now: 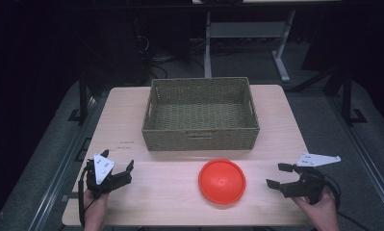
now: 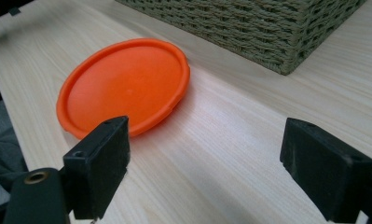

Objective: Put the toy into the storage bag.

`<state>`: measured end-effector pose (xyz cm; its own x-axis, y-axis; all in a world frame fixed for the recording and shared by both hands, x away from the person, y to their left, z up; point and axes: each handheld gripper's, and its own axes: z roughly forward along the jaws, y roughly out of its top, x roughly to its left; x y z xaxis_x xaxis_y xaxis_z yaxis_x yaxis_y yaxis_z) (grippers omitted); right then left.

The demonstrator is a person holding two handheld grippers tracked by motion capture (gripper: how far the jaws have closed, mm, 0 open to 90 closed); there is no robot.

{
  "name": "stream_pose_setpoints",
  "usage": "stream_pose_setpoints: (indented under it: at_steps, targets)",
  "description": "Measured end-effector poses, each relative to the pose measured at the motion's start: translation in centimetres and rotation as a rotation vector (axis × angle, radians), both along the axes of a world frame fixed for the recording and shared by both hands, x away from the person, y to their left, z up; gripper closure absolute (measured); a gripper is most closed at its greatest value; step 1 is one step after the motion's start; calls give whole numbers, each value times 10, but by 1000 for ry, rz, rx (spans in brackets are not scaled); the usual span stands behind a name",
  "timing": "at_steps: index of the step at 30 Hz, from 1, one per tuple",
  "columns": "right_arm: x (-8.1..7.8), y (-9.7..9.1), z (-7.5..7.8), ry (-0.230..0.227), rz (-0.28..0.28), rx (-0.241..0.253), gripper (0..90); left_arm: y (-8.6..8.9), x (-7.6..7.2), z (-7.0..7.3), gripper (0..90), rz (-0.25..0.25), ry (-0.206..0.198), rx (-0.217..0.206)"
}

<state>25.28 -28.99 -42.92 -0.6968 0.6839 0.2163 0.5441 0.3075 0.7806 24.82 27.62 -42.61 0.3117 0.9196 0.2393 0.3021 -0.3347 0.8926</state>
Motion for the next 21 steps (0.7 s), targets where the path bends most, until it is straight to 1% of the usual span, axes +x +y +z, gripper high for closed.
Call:
stream_pose_setpoints:
  at_steps: [2,4,8,12,13,16,18,21]
  targets:
    - [3,5,1,6,3,-13,150,0,0,0,127,2,4,-1]
    - [5,7,0,-2,9,-16,151,0,0,0,127,3,4,-1]
    - [14,18,3,8,39,-34,151,0,0,0,127,1,6,2]
    - [18,25,5,16,53,-40,151,0,0,0,127,1,5,0]
    - [20,29,7,18,62,-42,151,0,0,0,127,-2,2,2]
    - [22,33,8,25,66,-50,151,0,1,0,127,-3,0,5]
    - [26,39,9,32,81,-66,152,0,1,0,127,-1,0,3]
    - [29,44,10,45,94,-62,156,-1,1,0,127,-2,0,2]
